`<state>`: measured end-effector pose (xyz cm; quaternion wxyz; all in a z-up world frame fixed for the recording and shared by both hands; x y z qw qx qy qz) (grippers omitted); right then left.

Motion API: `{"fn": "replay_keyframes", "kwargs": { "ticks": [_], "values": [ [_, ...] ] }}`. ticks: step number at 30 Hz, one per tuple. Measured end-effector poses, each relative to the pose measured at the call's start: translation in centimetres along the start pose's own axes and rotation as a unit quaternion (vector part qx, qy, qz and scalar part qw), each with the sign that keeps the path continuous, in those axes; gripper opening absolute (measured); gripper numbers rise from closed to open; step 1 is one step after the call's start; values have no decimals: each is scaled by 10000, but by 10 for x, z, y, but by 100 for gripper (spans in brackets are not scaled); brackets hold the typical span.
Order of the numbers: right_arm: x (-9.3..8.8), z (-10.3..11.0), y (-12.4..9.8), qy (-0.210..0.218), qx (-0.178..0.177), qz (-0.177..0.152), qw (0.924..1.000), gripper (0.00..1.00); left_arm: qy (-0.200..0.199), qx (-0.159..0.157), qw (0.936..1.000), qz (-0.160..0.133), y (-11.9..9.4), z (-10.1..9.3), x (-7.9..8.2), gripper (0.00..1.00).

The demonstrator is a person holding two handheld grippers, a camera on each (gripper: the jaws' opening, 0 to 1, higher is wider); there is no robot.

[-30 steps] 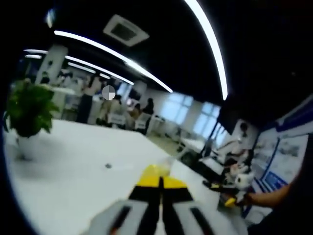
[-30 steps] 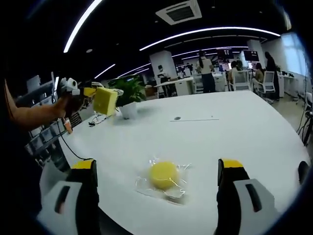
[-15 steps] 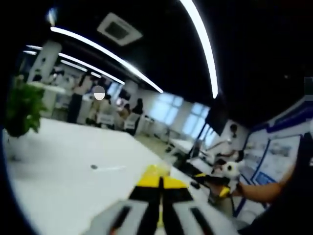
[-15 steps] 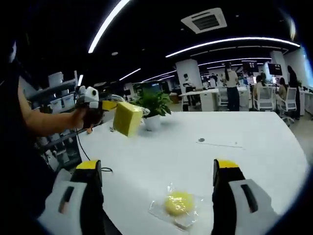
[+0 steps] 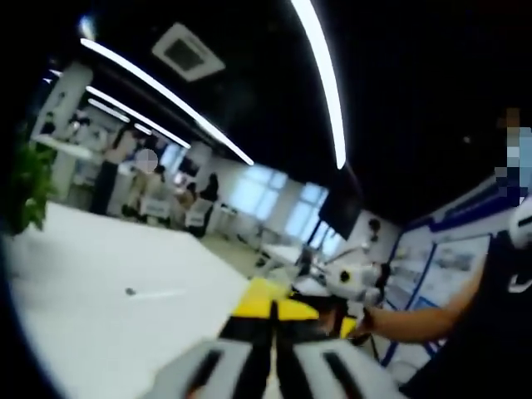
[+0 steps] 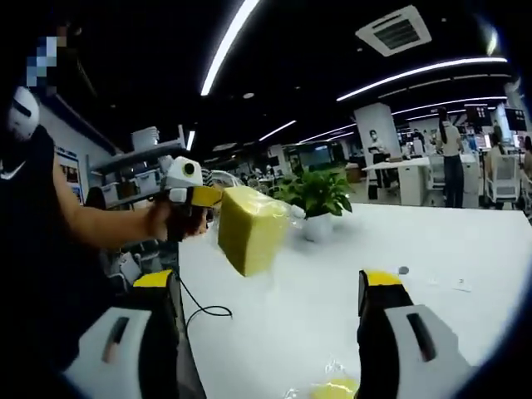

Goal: Compare the silicone blocks by pressing each to a similar depth, holding the contact briefly, and releasing to observe deformation and rebound differences across the visible hardness samples.

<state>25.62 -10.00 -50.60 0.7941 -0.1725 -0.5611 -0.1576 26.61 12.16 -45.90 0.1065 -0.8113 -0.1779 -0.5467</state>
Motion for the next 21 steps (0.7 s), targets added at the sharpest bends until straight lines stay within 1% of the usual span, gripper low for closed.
{"fn": "replay_keyframes", "kwargs": {
  "ticks": [5, 8, 9, 11, 14, 18, 21],
  "values": [
    [5, 5, 21, 18, 497, -94, 9987, 79, -69, -85, 9999, -73, 1, -6, 1, 0],
    [7, 12, 32, 113, 892, -175, 9958, 72, -107, -187, 9997, -99, 1, -13, 1, 0],
    [7, 14, 35, 95, 974, -180, 9950, 70, -125, -248, 9995, -115, 2, -16, 1, 0],
    [5, 18, 41, 65, 1085, -118, 9940, 66, -147, -304, 9993, -128, 3, -22, 2, 0],
    [2, 20, 47, 126, 1187, -123, 9928, 63, -172, -383, 9990, -139, 6, -26, 3, 0],
    [1, 24, 46, 214, 1351, -242, 9903, 51, -163, -452, 9988, -134, 9, -30, 3, 0],
    [2, 26, 45, 246, 1429, -310, 9889, 45, -250, -508, 9982, -192, 9, -31, 3, 0]
  ]
}}
Point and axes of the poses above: the point that each gripper's makers call its tool centre point, and the gripper's own axes: y roughly forward along the fingers, z roughly to its left, x roughly out of its top, the point moved 7 cm from there along -y, roughly backward along the fingers, and after that the axes turned 5 degrees about y, right-handed, at the moved point
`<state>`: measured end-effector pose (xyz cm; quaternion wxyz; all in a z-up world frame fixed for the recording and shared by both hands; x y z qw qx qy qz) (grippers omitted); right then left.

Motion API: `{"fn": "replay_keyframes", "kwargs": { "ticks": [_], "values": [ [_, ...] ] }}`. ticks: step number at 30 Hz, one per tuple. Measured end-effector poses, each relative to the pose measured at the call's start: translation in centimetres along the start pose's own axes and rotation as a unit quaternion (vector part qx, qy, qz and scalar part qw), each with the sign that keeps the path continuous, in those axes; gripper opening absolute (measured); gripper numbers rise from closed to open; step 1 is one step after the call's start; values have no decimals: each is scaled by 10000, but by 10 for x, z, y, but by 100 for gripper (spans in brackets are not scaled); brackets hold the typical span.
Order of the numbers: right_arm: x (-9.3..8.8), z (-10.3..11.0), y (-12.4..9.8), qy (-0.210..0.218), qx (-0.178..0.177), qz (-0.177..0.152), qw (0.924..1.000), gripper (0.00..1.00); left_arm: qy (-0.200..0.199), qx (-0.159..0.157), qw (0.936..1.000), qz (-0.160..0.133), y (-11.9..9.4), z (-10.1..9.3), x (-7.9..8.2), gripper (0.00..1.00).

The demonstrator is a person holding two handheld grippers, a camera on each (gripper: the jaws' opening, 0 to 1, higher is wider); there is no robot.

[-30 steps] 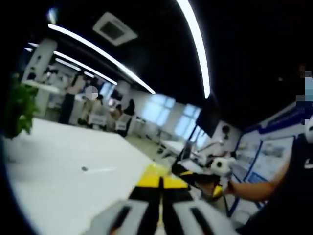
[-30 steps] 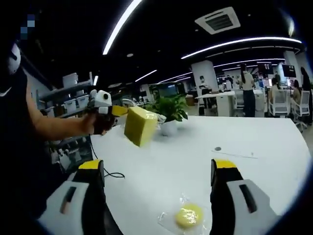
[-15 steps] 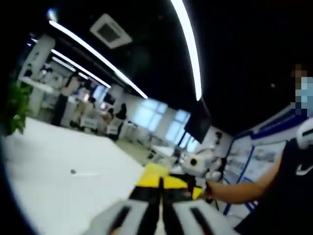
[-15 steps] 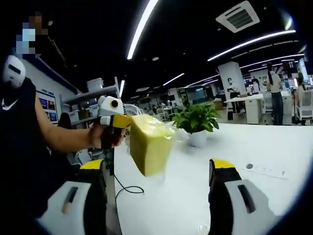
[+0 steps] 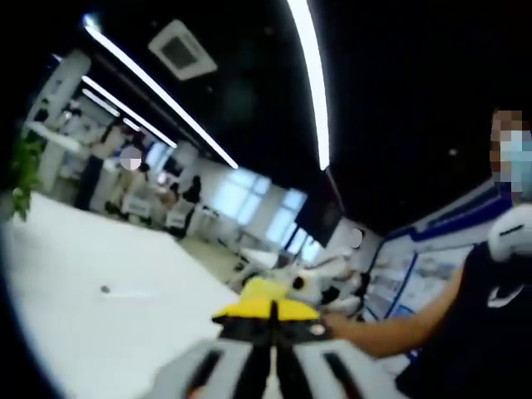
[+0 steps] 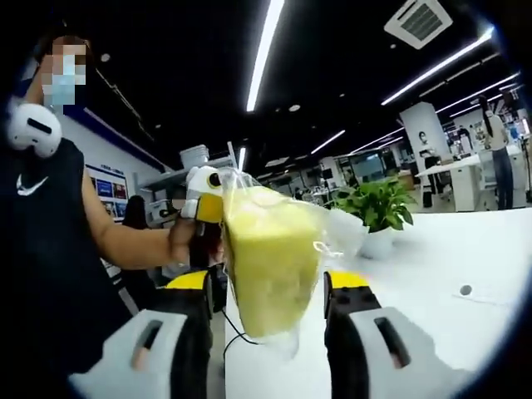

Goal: Compare the silicone blocks by pressing each to a similar depth, holding the contact briefly, and releasing to observe deformation and rebound differences across the visible hardness samples.

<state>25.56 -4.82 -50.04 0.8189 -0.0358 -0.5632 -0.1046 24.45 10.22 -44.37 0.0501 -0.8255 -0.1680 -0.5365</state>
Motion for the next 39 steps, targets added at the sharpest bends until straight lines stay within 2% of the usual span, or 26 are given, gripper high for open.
{"fn": "replay_keyframes", "kwargs": {
  "ticks": [4, 9, 15, 29, 34, 37, 39],
  "values": [
    [2, 4, 2, 92, 97, -150, 9998, 42, -41, -14, 10000, -33, 1, 0, -1, 0],
    [4, 6, 2, 152, 252, -271, 9992, 28, -59, 16, 9999, -115, -1, 2, 0, 0],
    [5, 9, 2, 208, 160, -233, 9994, 24, -96, 35, 9999, -109, -4, 6, 0, 0],
    [6, 12, -1, 404, -126, 266, 9988, 6, 152, 56, 9998, 125, -3, 11, -5, 0],
    [5, 9, -4, 475, -259, 360, 9979, 4, 339, 140, 9990, 268, 1, 12, -5, 0],
    [4, 10, -6, 540, -220, 373, 9976, 3, 490, 102, 9982, 342, 2, 10, -4, 0],
    [4, 11, -8, 435, -269, 421, 9978, 3, 590, 85, 9974, 406, 3, 9, -5, 0]
  ]
}}
Point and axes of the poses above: the point that each gripper's makers call its tool centre point, and the gripper's own axes: y roughly forward along the fingers, z roughly to its left, x roughly out of its top, the point moved 7 cm from there along -y, roughly backward along the fingers, and after that the axes turned 5 degrees about y, right-handed, at the moved point
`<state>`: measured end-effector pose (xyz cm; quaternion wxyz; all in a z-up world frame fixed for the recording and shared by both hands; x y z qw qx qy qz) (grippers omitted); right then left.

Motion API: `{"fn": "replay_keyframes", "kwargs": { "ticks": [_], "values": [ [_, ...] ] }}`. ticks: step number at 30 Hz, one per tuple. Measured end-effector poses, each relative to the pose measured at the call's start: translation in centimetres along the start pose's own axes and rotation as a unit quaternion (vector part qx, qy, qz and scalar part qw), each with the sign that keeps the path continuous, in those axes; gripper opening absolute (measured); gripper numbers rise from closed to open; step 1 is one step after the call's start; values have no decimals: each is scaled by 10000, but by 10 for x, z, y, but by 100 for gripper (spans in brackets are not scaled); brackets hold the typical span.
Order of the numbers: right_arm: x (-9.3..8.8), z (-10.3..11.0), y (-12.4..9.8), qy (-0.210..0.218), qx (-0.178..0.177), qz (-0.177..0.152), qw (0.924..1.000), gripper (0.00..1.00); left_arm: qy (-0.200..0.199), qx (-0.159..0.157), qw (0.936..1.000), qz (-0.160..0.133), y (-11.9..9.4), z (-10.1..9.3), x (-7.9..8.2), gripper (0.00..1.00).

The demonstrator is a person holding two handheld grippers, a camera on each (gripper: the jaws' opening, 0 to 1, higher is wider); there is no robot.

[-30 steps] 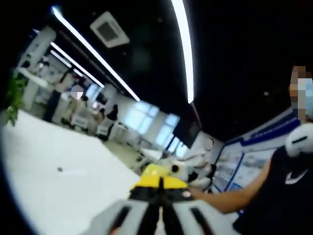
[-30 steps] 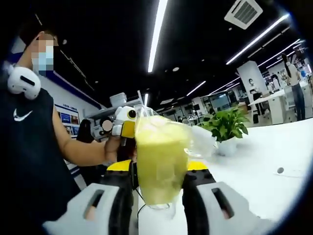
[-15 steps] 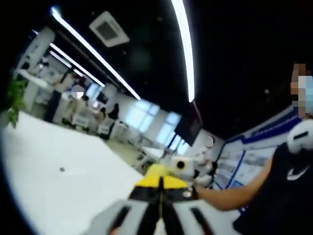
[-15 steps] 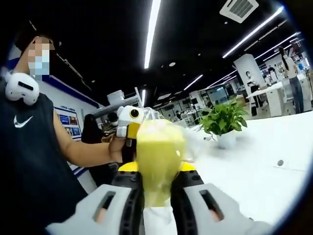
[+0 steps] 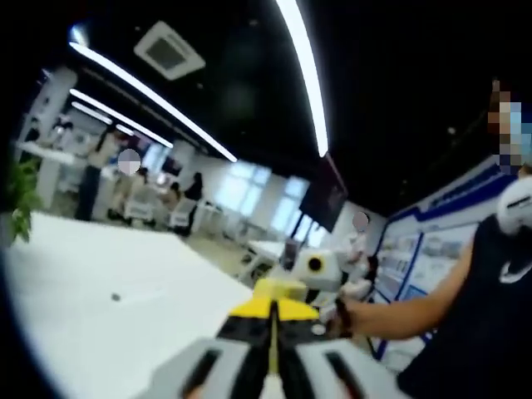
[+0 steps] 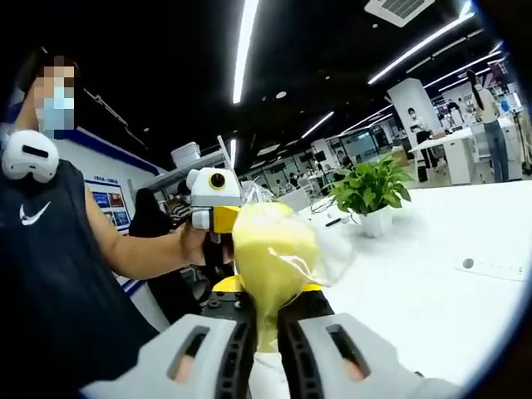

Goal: Compare the silicone blocks by pressing each to a similar depth, holding the contact briefly, and releasing to observe deformation and rebound differences across the visible hardness samples.

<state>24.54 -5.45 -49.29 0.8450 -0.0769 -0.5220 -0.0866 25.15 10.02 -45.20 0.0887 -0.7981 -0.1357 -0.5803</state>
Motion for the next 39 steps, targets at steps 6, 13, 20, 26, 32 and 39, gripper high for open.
{"fn": "replay_keyframes", "kwargs": {
  "ticks": [6, 13, 20, 26, 32, 39],
  "values": [
    [-3, -2, -3, 53, -56, 103, 9999, 2, 50, 18, 10000, 68, 3, 1, -4, 0],
    [-5, -2, -4, 113, -66, 159, 9998, 1, 144, 66, 9997, 164, 3, 0, -6, 0],
    [-5, -2, -5, 75, -81, 212, 9997, 1, 290, 122, 9992, 233, 4, -2, -6, 0],
    [-6, -1, -6, 105, -81, 263, 9996, 0, 324, 135, 9990, 272, 4, -3, -8, 0],
    [-6, -2, -8, 115, -89, 282, 9995, 0, 348, 139, 9989, 287, 5, -4, -8, 0],
    [-4, -1, -8, 77, -83, 322, 9994, 0, 442, 164, 9985, 290, 4, -6, -7, 0]
  ]
}}
Point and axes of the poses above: the point that each gripper's makers call its tool centre point, and the gripper's own axes: y roughly forward along the fingers, z roughly to its left, x roughly out of its top, the point moved 7 cm from there along -y, roughly backward along the fingers, and after that the axes turned 5 degrees about y, right-handed, at the moved point
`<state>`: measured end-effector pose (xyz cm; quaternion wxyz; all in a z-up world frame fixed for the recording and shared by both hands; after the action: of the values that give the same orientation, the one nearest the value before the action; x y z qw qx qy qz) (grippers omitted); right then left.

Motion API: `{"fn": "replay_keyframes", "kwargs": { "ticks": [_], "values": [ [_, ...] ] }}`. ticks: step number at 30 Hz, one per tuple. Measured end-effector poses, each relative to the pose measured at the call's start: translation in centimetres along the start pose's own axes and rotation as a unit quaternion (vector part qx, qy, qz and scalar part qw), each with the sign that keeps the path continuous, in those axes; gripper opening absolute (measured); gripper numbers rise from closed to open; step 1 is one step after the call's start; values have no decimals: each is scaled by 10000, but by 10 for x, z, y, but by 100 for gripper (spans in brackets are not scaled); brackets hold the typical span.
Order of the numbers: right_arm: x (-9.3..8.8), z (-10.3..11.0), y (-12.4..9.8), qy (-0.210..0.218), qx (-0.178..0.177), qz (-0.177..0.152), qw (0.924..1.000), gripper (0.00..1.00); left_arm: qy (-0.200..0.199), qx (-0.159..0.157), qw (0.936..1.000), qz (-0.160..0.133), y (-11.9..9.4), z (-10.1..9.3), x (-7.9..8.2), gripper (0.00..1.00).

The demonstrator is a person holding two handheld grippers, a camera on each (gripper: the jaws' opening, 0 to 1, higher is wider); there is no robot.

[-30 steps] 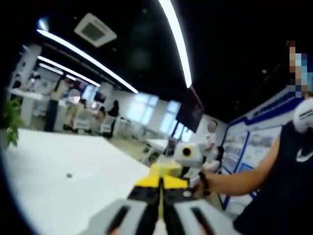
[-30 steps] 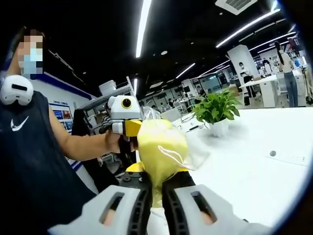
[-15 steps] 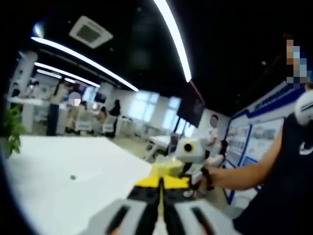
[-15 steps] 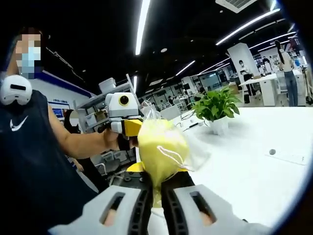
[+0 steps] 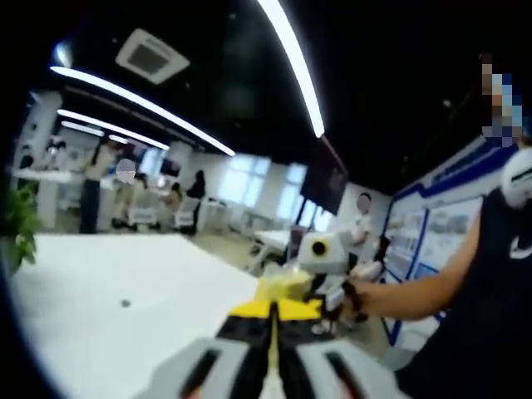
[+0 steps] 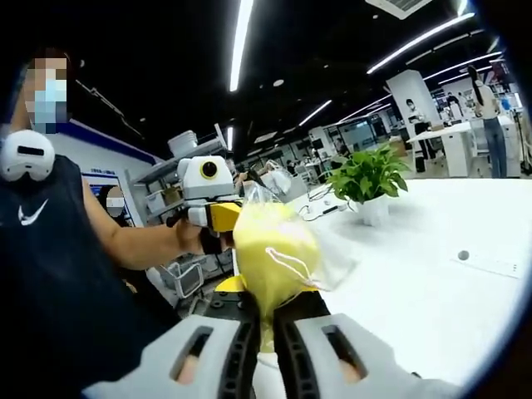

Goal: Compare the silicone blocks by pressing each to a similar depth, holding the contact briefly, and releasing to observe deformation and rebound differences across the visible hardness samples.

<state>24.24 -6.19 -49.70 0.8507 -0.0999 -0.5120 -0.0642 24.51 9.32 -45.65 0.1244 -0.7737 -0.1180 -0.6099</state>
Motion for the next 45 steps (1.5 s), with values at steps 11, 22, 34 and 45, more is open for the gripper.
{"fn": "replay_keyframes", "kwargs": {
  "ticks": [11, 22, 34, 45],
  "values": [
    [-1, 0, 1, 55, 88, 141, 9998, 0, 90, 32, 10000, -8, 0, 2, -4, 0],
    [-3, -1, 3, 166, 144, 197, 9996, 0, 38, 84, 9999, 91, 0, 3, -5, 0],
    [-8, -2, 2, 163, 131, 295, 9993, 0, -16, 70, 9998, 162, 1, 2, -11, 0],
    [-2, 2, 1, -138, 105, 37, 9998, 5, -84, 33, 9999, -114, -3, -1, -5, 0]
  ]
}}
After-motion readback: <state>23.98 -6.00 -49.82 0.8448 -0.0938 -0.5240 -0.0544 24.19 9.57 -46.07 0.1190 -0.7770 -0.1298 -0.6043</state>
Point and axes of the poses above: the point that each gripper's makers call its tool centre point, and the gripper's own axes: y roughly forward along the fingers, z roughly to its left, x roughly out of its top, the point moved 7 cm from there along -y, roughly backward along the fingers, and after that the axes turned 5 degrees about y, right-handed, at the moved point
